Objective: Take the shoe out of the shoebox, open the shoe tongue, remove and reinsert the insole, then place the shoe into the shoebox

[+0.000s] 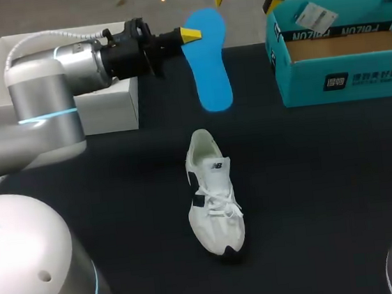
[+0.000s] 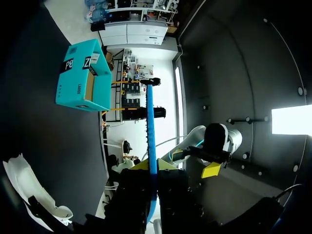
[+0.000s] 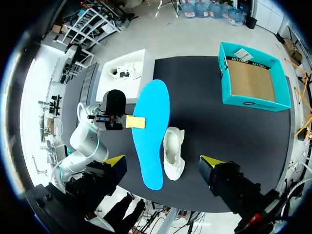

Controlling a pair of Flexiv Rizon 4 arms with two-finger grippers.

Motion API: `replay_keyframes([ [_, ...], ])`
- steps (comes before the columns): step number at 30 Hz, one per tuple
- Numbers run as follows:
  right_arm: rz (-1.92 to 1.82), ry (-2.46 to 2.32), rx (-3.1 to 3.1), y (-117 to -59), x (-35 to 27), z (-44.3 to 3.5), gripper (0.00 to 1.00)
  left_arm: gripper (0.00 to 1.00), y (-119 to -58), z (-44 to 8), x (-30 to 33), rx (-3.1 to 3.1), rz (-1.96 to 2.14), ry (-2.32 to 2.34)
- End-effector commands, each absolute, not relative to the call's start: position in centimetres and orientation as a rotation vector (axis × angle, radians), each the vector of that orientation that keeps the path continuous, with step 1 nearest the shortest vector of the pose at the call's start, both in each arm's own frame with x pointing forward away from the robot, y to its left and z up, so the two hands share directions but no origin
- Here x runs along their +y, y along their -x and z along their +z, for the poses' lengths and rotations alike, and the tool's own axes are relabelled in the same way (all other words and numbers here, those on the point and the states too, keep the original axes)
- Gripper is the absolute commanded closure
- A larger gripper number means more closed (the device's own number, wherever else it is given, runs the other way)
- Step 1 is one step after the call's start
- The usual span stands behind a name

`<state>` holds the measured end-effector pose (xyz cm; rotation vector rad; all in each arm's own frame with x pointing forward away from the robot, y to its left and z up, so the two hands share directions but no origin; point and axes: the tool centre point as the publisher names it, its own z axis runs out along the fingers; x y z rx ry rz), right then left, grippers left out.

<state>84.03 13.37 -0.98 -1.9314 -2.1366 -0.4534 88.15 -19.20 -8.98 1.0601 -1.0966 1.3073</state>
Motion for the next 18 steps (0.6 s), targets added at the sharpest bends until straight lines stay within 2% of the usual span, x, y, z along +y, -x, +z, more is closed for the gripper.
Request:
replay_keyframes([
  [1,-0.817,1.649,-1.887,-83.6,12.7,-1.7,0.0,1.0,-87.7,-9.1,-18.6,-1.094,1.307,-1.067],
  [9,-0.817,1.649,-1.887,-83.6,12.7,-1.7,0.0,1.0,-87.4,-9.4,-18.3,-1.078,1.318,-1.061],
  [18,-1.286,1.453,-1.321,-82.8,12.1,-3.7,0.0,1.0,-87.8,-9.3,-17.5,-1.068,1.33,-1.065],
])
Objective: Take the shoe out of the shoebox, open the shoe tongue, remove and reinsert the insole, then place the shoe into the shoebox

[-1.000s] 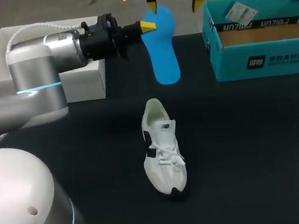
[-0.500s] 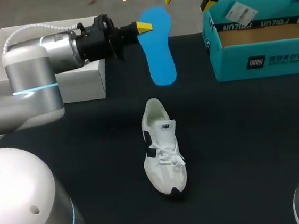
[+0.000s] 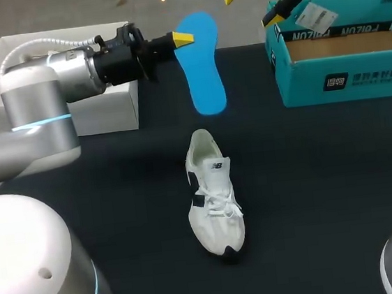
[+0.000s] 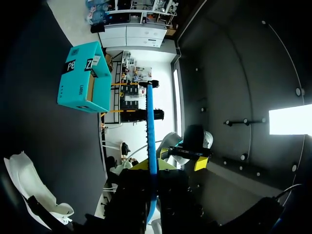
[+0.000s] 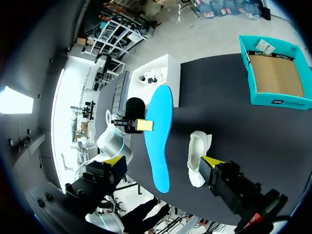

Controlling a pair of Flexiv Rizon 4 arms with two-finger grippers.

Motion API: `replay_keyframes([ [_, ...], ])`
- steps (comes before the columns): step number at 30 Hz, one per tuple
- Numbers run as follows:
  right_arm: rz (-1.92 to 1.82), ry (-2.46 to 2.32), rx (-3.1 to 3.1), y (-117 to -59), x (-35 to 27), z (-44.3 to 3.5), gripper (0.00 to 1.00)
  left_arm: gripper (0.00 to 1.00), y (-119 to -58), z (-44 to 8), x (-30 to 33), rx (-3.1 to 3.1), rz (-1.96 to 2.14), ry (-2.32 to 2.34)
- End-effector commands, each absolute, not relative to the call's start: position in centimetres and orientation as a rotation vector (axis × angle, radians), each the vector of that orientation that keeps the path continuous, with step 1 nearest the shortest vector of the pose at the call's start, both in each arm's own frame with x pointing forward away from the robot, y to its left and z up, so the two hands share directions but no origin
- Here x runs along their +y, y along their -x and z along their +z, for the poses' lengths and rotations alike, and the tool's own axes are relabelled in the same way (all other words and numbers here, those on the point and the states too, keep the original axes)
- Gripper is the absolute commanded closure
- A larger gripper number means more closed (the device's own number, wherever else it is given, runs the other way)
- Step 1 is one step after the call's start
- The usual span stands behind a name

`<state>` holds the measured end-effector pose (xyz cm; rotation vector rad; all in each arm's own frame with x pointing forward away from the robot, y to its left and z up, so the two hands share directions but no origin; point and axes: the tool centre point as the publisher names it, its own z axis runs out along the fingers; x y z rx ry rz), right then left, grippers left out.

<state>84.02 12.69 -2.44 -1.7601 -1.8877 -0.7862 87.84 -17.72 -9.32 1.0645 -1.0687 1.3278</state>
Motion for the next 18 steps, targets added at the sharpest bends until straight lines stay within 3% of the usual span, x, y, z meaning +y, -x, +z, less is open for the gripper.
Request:
replay_keyframes([
  [1,-1.317,1.441,-1.269,-82.8,12.0,-4.0,0.0,1.0,-87.9,-9.3,-17.6,-1.069,1.331,-1.065],
  [18,-1.464,1.192,-0.954,-83.2,12.9,-7.0,0.0,1.0,-89.3,-7.2,-18.2,-1.104,1.336,-0.995],
])
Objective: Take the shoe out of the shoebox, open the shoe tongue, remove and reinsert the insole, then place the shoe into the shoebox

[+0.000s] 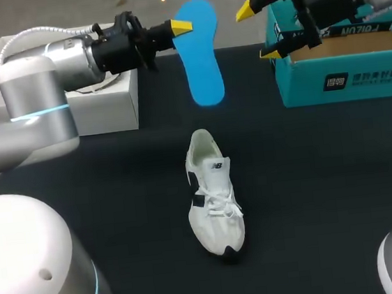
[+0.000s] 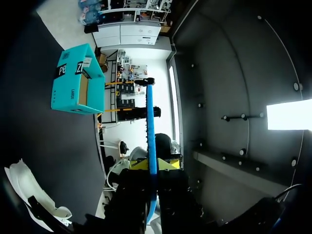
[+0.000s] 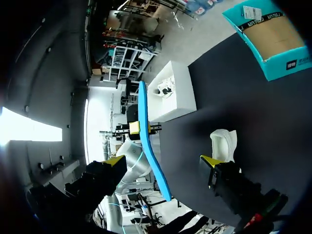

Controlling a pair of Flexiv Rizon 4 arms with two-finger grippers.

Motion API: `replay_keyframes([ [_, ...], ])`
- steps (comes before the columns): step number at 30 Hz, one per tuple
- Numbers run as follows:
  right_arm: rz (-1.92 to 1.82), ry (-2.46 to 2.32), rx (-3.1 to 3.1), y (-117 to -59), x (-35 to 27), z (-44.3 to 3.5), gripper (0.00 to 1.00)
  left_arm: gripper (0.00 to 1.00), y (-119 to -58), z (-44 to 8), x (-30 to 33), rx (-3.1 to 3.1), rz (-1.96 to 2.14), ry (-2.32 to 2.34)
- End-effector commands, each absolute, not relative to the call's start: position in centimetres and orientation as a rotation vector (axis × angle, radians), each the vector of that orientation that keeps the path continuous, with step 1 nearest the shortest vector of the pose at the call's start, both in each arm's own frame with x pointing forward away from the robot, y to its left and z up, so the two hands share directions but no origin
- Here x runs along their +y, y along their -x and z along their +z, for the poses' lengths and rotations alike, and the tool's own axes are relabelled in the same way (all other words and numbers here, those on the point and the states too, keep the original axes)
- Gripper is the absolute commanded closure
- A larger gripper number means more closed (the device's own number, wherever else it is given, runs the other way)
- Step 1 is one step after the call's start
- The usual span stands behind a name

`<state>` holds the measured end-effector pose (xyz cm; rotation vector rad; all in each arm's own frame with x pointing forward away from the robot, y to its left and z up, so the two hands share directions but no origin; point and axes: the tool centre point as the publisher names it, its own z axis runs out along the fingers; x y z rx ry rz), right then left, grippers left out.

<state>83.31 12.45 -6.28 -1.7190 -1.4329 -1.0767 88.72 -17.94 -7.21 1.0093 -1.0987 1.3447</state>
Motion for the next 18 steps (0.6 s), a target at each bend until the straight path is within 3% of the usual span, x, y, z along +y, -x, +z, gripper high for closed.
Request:
replay_keyframes([
  [1,-1.471,1.181,-0.95,-83.3,12.9,-7.1,0.0,1.0,-89.3,-7.2,-18.3,-1.103,1.336,-0.992],
  [18,-1.497,1.192,-1.294,-83.7,11.5,-5.1,0.0,1.0,-88.6,-7.8,-17.5,-1.088,1.337,-1.015],
])
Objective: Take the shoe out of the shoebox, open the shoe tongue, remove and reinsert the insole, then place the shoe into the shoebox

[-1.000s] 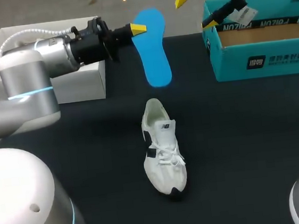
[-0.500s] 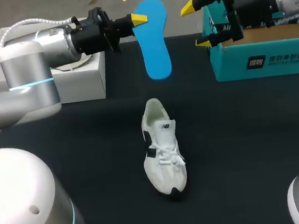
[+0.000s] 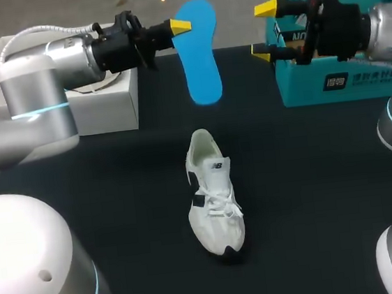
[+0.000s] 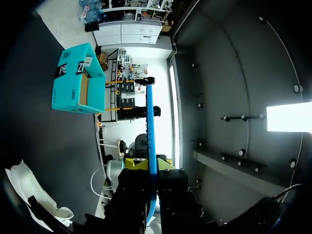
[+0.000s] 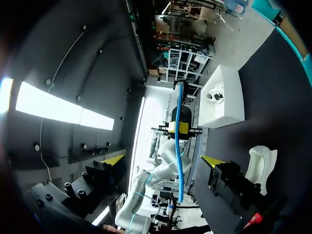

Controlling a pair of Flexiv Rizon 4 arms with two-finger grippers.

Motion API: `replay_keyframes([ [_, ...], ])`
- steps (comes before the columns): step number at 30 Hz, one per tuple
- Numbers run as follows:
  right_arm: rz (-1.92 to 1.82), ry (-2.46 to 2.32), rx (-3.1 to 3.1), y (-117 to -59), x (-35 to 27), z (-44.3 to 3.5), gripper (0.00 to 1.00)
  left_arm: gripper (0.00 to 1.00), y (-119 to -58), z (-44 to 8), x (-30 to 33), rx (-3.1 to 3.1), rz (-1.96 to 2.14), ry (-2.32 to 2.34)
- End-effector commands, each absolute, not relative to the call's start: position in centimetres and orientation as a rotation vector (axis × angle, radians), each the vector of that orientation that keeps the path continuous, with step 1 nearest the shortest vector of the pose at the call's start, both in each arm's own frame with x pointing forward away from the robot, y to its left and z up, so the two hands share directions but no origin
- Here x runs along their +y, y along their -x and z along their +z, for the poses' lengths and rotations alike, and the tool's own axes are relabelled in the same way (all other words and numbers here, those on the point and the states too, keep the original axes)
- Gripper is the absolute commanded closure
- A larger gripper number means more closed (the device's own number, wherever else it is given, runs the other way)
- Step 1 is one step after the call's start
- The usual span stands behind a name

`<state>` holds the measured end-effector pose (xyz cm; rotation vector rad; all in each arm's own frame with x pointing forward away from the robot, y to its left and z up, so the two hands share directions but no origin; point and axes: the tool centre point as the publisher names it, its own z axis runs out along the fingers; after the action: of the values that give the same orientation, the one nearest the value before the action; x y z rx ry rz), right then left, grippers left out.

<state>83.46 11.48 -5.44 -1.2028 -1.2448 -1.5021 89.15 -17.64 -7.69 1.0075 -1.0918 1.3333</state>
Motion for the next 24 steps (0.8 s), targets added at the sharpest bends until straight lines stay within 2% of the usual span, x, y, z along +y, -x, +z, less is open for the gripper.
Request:
replay_keyframes([
  [1,-1.49,1.199,-1.318,-83.7,11.4,-5.1,0.0,1.0,-88.6,-7.9,-17.5,-1.087,1.336,-1.016],
  [24,-1.38,1.258,-1.362,-82.6,11.6,-6.7,0.0,1.0,-88.9,-7.1,-17.7,-1.126,1.346,-0.993],
])
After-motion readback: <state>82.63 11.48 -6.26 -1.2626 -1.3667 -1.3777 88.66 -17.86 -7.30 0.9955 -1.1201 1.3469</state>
